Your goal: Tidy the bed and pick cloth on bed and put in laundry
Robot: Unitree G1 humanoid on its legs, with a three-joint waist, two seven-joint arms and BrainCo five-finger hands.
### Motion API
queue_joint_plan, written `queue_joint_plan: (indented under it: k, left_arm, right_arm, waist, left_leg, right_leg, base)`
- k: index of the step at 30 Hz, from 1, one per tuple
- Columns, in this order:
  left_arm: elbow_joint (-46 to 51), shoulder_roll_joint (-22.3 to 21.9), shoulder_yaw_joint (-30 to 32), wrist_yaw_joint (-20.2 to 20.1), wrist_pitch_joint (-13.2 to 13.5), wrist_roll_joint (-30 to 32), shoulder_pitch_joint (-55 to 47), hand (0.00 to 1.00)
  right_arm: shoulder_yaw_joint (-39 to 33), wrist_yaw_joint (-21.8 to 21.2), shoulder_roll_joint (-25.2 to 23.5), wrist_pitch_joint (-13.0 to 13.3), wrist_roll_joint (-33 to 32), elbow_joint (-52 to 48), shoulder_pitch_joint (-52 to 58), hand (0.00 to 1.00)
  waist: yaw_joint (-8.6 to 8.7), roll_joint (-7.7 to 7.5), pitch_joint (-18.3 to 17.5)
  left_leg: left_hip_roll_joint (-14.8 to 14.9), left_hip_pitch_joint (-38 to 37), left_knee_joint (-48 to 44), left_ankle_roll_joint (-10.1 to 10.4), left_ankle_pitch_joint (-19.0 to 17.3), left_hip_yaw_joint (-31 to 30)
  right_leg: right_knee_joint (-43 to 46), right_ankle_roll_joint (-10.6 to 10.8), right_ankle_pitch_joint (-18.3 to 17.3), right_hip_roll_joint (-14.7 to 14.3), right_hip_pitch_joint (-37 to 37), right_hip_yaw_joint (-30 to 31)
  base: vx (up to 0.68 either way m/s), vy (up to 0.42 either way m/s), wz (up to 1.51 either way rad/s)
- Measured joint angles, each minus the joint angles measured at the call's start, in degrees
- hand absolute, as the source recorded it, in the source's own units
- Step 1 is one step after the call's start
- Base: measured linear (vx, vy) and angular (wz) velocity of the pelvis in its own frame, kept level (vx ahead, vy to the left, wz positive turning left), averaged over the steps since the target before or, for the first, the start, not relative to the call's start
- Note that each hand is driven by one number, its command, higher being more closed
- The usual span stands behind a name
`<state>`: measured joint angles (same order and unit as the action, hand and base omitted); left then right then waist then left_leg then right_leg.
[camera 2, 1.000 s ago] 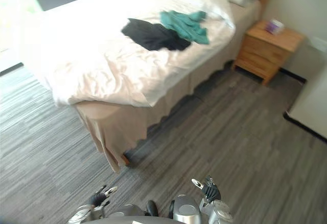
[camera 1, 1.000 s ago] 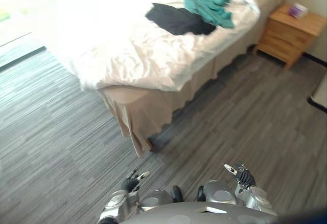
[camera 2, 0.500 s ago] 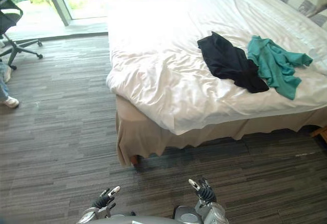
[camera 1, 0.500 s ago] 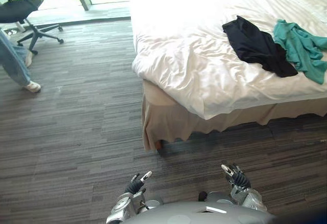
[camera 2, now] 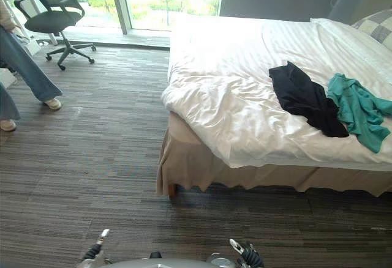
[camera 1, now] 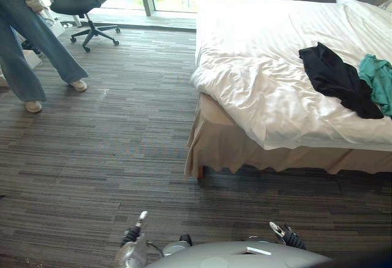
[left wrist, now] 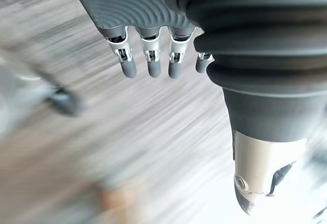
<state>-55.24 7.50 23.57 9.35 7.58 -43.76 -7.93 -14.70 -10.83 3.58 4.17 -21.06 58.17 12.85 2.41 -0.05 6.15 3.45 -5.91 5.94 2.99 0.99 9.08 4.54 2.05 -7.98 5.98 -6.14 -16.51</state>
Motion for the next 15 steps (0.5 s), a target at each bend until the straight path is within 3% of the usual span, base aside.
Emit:
queue_joint_plan:
  k: [3, 4, 6, 8, 12, 15]
  left_arm:
    - [2.9, 6.12, 11.95, 0.64, 4.13, -6.69, 0.54, 0.0]
    - [3.46, 7.71, 14.05, 0.64, 4.73, -6.95, 0.65, 0.0]
    - [5.59, 15.05, 21.03, 0.62, 7.7, -6.72, 2.64, 0.0]
    - [6.21, 21.26, 23.74, 0.46, 8.73, -6.01, 5.11, 0.0]
    - [7.79, 33.04, 23.36, -1.18, 9.65, 2.31, 13.51, 0.0]
    - [11.59, 36.92, 18.61, -1.67, 10.81, 10.34, 18.02, 0.0]
  right_arm:
    - [-0.52, -0.21, 1.47, -0.22, -0.03, -0.09, 1.33, 0.0]
    - [-0.51, -0.2, 1.76, -0.21, -0.04, -0.16, 1.53, 0.0]
    - [-0.34, -0.1, 2.44, -0.12, -0.11, -0.72, 2.74, 0.0]
    - [0.16, -0.03, 2.49, 0.08, -0.25, -1.12, 2.68, 0.0]
    - [1.91, 0.4, 2.49, 0.76, -1.34, -1.74, 2.85, 0.0]
    - [1.88, 0.97, 2.47, 0.98, -2.02, -2.9, 3.1, 0.0]
  waist:
    - [0.21, 1.27, -0.02]
    - [0.22, 1.47, -0.15]
    - [-0.18, 1.98, -0.49]
    - [-0.42, 2.27, -0.74]
    - [-0.39, 2.6, -0.89]
    - [-0.4, 2.82, -0.76]
  left_leg:
    - [0.01, 0.11, -0.01, -0.11, -0.21, 0.23]
    - [0.01, 0.05, -0.02, -0.14, -0.39, 0.26]
    - [-0.01, -0.14, -0.07, 0.17, -0.46, 0.53]
    - [-0.11, -0.31, -0.37, 0.02, -0.09, 0.71]
    - [-0.39, -1.73, -0.39, 0.48, -0.37, 1.74]
    - [-0.26, -2.31, -0.41, 0.93, -0.67, 3.51]
  right_leg:
    - [-0.19, -0.22, -0.59, -0.04, -0.2, -0.05]
    - [-0.18, -0.08, -0.67, -0.03, -0.27, -0.05]
    - [0.26, 0.05, -0.72, 0.06, -0.46, -0.05]
    - [0.33, 0.25, -0.85, 0.15, -0.55, -0.06]
    - [-0.65, 0.43, -0.95, 0.32, -2.35, 0.76]
    - [-0.63, 0.43, -0.96, 0.21, -2.3, 2.58]
  base:
    - [0.09, -0.006, 0.1]
    - [0.14, -0.008, 0.01]
    - [0.17, -0.009, 0.04]
    - [0.21, -0.006, 0.04]
    - [0.17, -0.001, 0.06]
    - [0.08, 0.0, -0.18]
